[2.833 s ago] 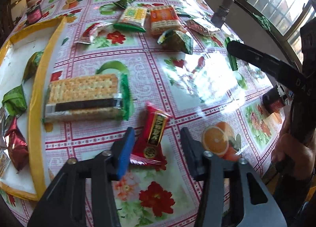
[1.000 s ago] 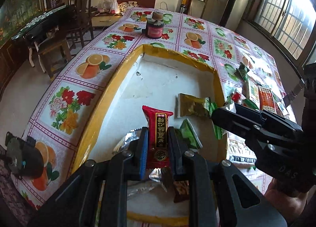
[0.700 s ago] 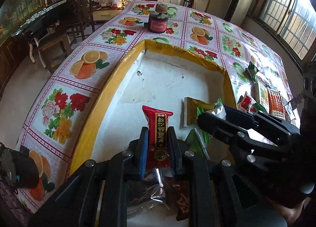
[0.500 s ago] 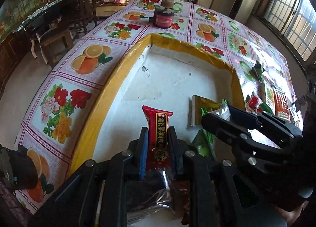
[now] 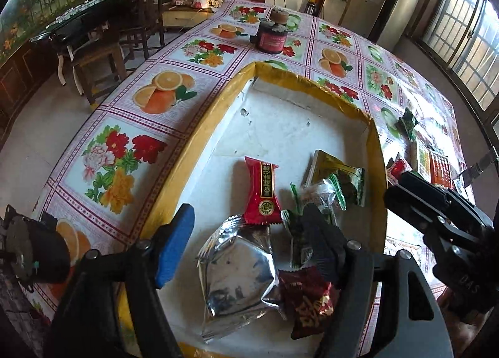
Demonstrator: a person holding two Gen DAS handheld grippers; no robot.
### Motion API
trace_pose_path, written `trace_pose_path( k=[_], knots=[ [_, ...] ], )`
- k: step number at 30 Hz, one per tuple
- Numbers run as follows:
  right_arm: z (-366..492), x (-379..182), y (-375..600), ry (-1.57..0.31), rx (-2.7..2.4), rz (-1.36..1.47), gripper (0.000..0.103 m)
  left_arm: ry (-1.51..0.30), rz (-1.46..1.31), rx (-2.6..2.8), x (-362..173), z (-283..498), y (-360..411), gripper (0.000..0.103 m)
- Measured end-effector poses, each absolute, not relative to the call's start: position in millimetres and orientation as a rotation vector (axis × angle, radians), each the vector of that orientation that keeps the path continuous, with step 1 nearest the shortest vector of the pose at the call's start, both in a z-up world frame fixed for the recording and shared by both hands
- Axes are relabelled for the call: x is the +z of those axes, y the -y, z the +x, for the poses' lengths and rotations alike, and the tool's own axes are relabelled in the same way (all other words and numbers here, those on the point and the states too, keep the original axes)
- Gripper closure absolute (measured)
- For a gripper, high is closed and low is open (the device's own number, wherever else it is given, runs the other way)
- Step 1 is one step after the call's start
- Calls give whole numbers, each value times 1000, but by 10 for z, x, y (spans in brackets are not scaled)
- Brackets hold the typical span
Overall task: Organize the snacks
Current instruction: 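Open both tools to drop the red snack and clear bag in the tray, then move both tools back toward the snack pile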
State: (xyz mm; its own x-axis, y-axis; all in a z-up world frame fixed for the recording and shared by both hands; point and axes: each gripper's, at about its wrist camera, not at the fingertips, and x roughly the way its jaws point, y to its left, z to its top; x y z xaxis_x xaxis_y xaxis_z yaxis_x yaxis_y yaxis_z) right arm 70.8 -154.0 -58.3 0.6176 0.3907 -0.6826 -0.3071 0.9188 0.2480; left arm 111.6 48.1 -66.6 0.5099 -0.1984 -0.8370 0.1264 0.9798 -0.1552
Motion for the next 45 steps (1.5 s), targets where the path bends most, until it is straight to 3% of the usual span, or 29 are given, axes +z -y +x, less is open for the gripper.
trace_pose_path(
  k=[10, 22, 45],
  knots=[
    [265, -522, 2341, -770, 255, 199, 46, -990, -51, -233, -536, 901, -256, 22],
    [-236, -627, 3312, -745, 59, 327, 46, -960, 7, -267, -417, 693, 73, 18],
    [-509, -751, 3640, -748, 26, 373, 41, -985, 142, -510, -422, 324, 1259, 14]
  ],
)
